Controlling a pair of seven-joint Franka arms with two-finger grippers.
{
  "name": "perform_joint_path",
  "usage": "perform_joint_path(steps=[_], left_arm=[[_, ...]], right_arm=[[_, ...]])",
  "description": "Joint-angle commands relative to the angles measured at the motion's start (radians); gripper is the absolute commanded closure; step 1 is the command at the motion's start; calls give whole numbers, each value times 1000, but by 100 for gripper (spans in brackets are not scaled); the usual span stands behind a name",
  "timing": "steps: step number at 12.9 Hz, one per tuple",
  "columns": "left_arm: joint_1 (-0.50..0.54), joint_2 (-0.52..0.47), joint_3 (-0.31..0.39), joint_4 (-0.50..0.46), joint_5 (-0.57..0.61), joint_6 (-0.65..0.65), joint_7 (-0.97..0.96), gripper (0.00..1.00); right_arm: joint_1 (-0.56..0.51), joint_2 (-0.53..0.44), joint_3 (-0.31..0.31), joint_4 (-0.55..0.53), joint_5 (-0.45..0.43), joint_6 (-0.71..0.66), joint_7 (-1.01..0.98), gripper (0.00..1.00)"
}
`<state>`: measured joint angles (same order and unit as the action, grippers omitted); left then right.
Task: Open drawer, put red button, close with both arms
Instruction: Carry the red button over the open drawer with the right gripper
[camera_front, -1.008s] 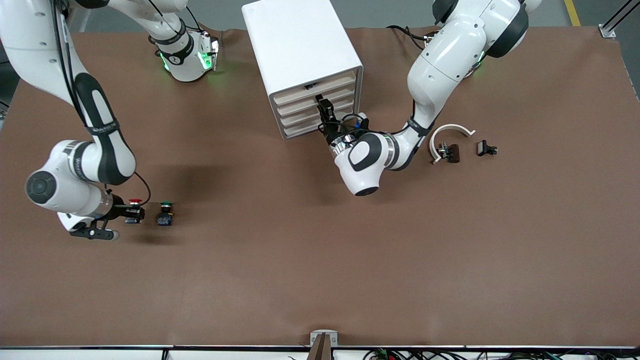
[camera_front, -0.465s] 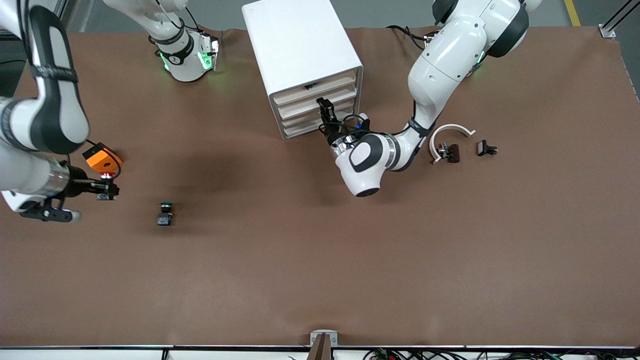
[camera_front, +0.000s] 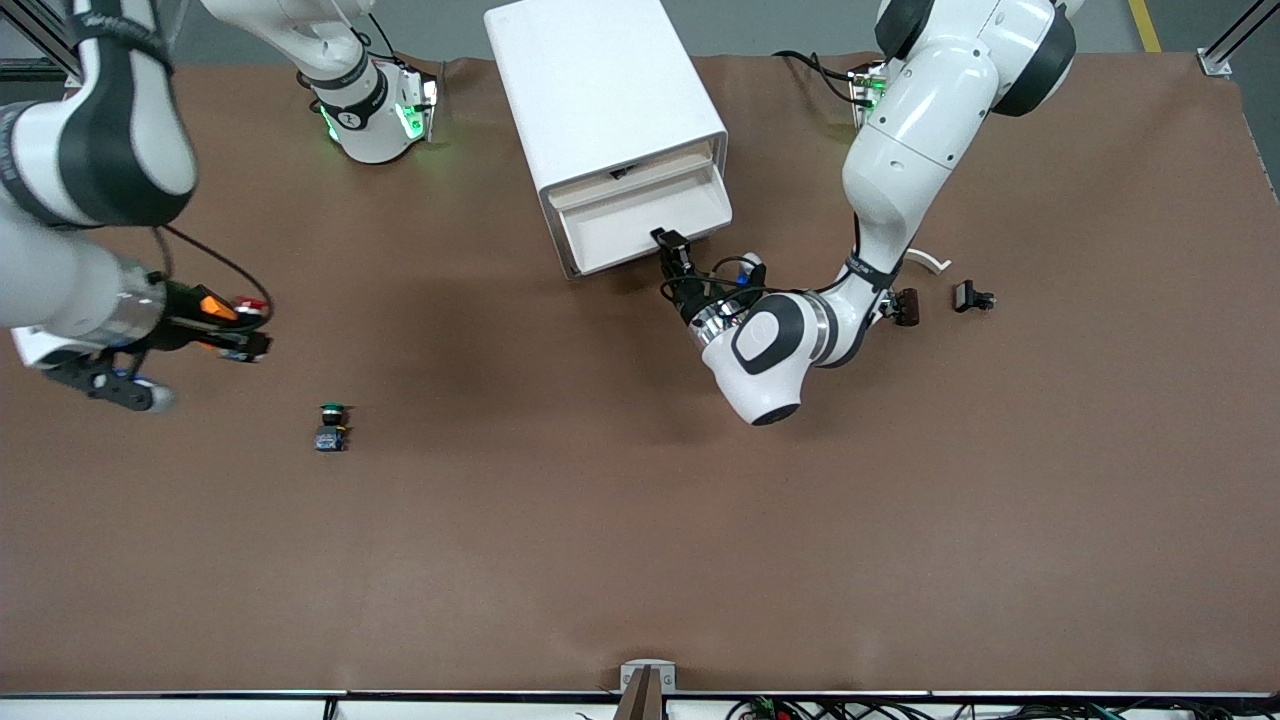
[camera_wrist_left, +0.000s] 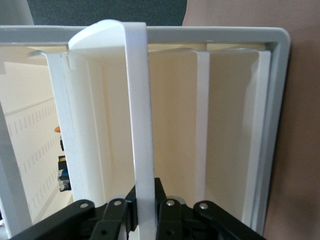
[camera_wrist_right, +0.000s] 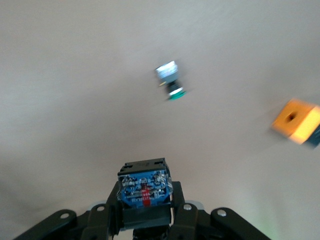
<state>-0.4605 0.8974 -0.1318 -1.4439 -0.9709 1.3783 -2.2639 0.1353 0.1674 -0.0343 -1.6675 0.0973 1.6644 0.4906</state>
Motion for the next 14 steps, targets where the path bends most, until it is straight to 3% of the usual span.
perform_joint_path(steps=[1,3,6,7,10,14], left_arm=[[6,15,31,40,-6,21,12,99],[29,15,32,49,-6,21,12,93],[57,17,32,74,-8,24,15,71],[59,17,32,77,-6,24,20,38],[62,9,55,109,-5,24,41,0],[80,3,106,226,-5,24,47,0]], right_arm=[[90,-31,-10,-21,58,-2,202,100],[160,-43,-10,-35,64,5,329,100],[291,-52,-10,-61,64,64,537,100],[337,-54,-10,-83,64,105,609,100],[461,-52,-10,-97,64,170,799,100],[611,-42,-12,-121,62,265,1040,100]])
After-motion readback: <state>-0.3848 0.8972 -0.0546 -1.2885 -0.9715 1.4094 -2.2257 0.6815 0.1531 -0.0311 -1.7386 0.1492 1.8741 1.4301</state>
